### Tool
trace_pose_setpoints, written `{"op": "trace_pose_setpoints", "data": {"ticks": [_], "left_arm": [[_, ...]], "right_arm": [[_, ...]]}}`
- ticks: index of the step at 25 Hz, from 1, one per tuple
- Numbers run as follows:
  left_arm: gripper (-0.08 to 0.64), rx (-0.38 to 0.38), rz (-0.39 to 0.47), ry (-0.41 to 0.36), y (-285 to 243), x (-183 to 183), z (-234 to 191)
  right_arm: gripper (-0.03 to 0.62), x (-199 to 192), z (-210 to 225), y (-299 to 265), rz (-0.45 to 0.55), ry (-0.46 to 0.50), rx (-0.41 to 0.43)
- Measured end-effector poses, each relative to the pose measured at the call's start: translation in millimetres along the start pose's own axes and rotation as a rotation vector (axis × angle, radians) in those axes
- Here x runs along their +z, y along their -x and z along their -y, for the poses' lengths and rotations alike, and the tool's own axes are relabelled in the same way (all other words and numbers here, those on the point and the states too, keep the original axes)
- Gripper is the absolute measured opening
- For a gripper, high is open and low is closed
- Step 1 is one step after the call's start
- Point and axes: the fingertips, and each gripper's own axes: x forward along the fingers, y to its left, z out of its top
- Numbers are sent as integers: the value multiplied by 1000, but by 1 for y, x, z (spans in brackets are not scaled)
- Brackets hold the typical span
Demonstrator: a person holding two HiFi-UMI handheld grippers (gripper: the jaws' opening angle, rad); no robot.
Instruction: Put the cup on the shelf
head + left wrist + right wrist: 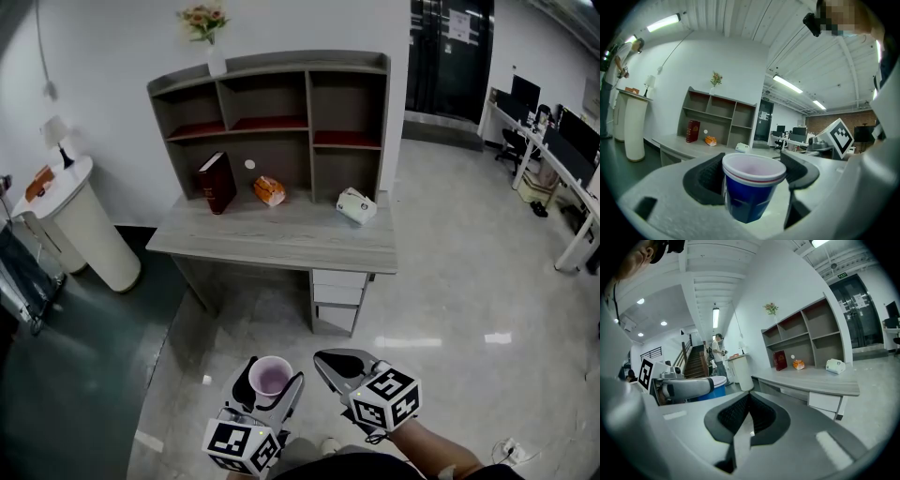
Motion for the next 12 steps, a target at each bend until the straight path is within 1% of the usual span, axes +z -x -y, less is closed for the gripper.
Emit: {"op": "trace_pose_setpoints", "data": {"ticks": [3,7,12], "left_arm": [[360,-8,-4,-5,-14,7,-9],[360,-42,-7,-2,-37,15,-20],[360,-102,-4,1,-80,28,-40]], "right_arm": [[-3,6,8,-9,-5,8,3],[-3,15,22,-22,-3,8,-3],[-3,31,59,-44,3,-3,-58]]}}
